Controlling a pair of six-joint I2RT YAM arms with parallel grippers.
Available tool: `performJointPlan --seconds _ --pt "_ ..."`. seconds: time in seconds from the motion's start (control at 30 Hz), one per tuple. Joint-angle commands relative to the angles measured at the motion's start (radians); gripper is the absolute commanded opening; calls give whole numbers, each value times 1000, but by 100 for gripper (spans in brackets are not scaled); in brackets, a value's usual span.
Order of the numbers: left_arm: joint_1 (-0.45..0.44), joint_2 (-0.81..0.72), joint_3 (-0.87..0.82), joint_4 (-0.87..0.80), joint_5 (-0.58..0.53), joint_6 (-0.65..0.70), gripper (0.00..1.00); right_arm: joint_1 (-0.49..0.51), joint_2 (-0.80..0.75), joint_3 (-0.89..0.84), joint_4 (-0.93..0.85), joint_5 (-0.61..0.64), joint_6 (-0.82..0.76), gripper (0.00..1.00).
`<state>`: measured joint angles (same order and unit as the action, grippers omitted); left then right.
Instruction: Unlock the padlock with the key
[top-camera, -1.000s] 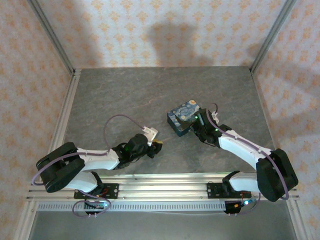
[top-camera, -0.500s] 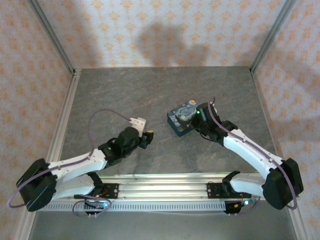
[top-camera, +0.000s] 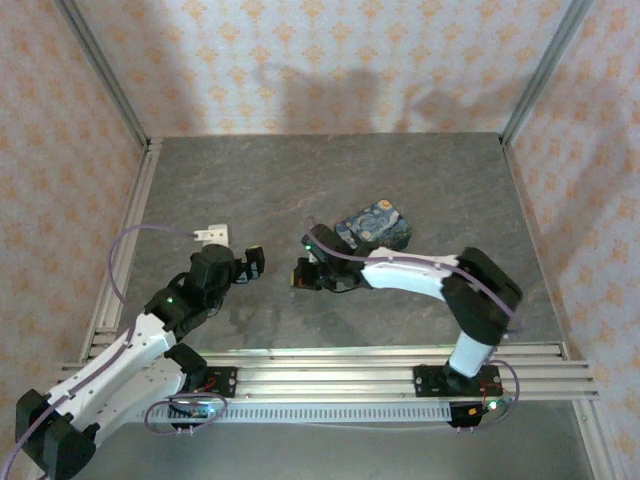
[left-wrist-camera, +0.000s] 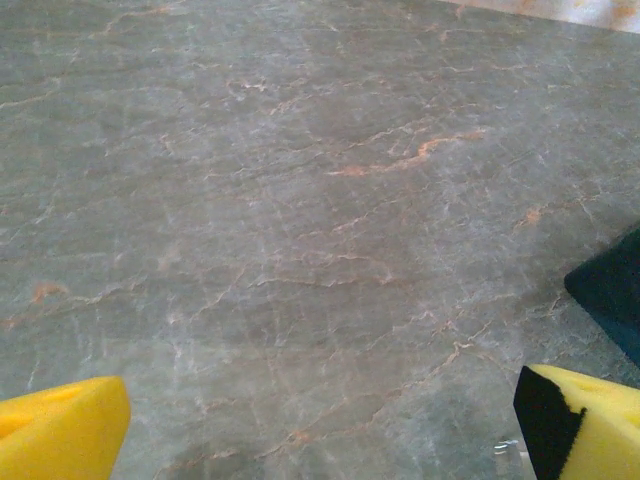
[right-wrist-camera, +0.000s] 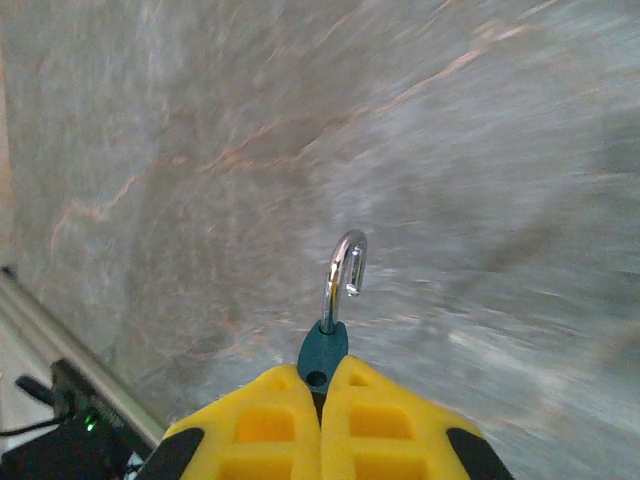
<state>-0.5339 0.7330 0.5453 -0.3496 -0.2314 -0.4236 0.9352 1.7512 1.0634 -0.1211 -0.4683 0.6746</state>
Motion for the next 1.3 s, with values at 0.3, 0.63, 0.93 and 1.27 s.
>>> performJointPlan --seconds 0.3,0.63,0.93,1.27 --pt "14 -110 -33 -173 -46 -92 100 -11 163 125 -56 -44 -91 15" --pt "26 -47 44 -181 -70 -9 100 -13 -51 137 -238 137 -219 56" --pt "258 157 179 0 60 137 100 -107 -430 126 -409 597 -432 98" --pt "403 343 101 356 -34 425 100 -650 -785 -304 -108 887 -554 100"
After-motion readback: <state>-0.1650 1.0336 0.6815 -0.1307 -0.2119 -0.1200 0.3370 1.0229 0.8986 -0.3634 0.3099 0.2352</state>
